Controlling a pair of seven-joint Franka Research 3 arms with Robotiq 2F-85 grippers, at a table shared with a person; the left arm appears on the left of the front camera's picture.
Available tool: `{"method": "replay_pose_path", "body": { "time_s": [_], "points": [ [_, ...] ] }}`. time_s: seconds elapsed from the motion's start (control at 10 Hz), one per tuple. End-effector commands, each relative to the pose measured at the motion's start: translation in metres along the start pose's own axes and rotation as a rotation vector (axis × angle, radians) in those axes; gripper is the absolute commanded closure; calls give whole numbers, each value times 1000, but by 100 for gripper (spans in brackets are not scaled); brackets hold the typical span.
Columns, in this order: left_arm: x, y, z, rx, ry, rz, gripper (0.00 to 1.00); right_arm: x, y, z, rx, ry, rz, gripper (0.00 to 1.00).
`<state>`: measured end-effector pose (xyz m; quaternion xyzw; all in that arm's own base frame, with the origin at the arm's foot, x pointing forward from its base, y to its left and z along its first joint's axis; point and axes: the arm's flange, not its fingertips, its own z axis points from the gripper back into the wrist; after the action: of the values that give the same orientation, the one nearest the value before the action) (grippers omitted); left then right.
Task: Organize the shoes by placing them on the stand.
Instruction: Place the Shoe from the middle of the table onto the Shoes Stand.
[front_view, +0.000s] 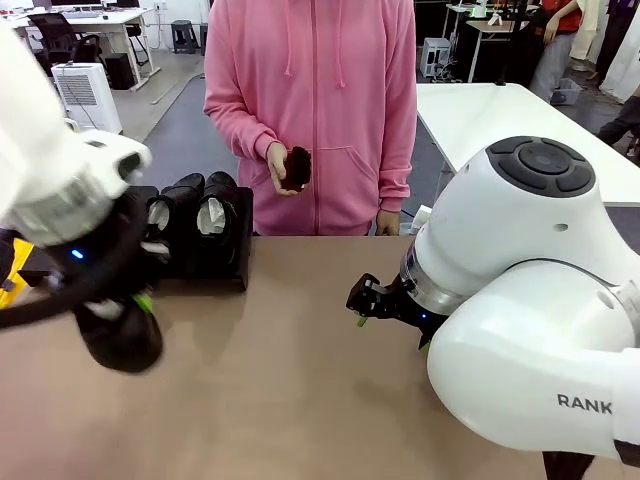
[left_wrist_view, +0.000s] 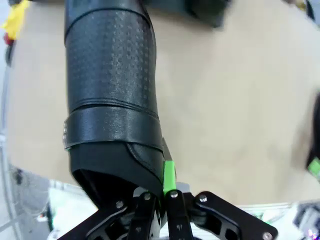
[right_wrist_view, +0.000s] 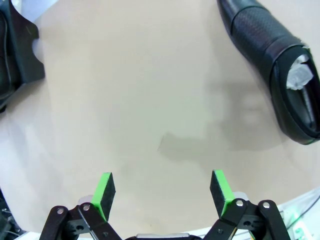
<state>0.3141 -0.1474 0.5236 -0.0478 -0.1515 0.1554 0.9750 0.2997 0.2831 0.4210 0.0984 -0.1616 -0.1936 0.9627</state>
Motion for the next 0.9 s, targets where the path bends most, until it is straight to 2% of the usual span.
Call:
{"method": "replay_pose_path", "body": {
  "time_s": [0.0, 0.2, 0.4, 0.5, 0.6, 0.7, 0.8],
  "points": [
    [64, 31, -20, 73, -103, 63, 100, 3, 2, 0, 21, 16, -2, 0],
    [115, 54, -21, 120, -175, 21, 100, 3, 2, 0, 21, 16, -2, 0],
    [158, 71, -24, 138, -181, -6, 100, 3, 2, 0, 21, 16, -2, 0],
    [166, 75, -28, 112, -167, 6, 100, 3, 2, 0, 21, 16, -2, 0],
    [165, 77, -36, 59, -112, 37, 100, 3, 2, 0, 21, 16, -2, 0],
    [159, 78, -34, 133, -166, 24, 100, 3, 2, 0, 21, 16, -2, 0],
    [159, 78, -34, 133, -166, 24, 100, 3, 2, 0, 21, 16, -2, 0]
  ]
}}
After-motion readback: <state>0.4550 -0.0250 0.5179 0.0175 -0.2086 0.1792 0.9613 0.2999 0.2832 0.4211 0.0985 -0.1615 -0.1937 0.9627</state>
